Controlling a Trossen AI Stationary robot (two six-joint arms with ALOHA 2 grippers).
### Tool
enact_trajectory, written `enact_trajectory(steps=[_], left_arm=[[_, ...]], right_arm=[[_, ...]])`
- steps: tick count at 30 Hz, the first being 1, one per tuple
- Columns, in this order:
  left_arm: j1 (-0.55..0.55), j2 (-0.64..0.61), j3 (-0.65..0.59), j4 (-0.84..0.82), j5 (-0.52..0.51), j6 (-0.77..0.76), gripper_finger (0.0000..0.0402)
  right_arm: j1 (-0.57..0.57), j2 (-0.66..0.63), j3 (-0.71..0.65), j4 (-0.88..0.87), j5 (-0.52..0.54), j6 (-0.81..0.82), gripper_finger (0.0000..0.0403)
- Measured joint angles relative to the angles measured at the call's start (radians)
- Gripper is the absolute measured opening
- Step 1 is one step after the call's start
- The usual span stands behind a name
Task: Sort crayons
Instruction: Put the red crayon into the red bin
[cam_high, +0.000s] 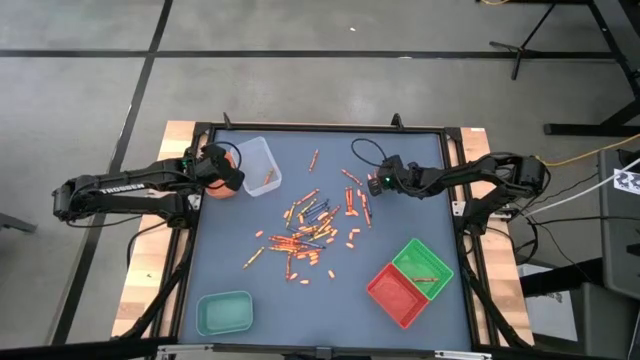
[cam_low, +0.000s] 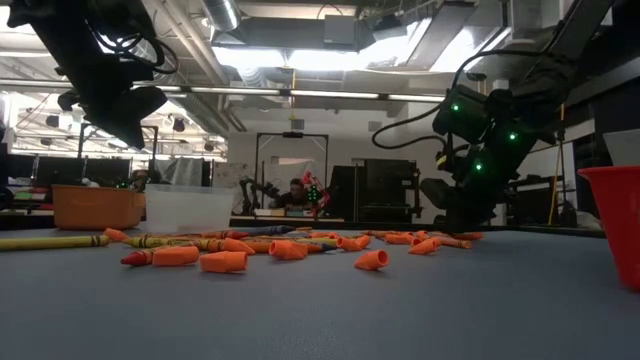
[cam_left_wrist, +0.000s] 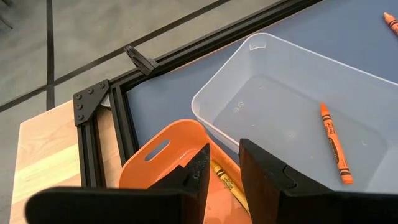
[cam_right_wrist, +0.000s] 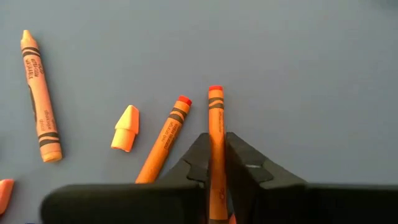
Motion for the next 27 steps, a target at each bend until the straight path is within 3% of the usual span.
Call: enact_trajectory(steps=[9,16,27], left_arm=[[0.000,0.000,0.000,0.000,0.000,0.000,0.0071],[0.000,0.000,0.000,0.000,0.000,0.002,0.0071],[0.000,0.000,0.000,0.000,0.000,0.002,0.0071]], right_arm=[[0.000,-0.004,0.000,-0.001,-0.019,-0.007,0.0025],[0.001,-0.066,-0.001,-0.012,-0.111,-0.056,0.0023],[0.001,-0.216,-0.001,-0.006,-0.441,-0.056,0.0024]])
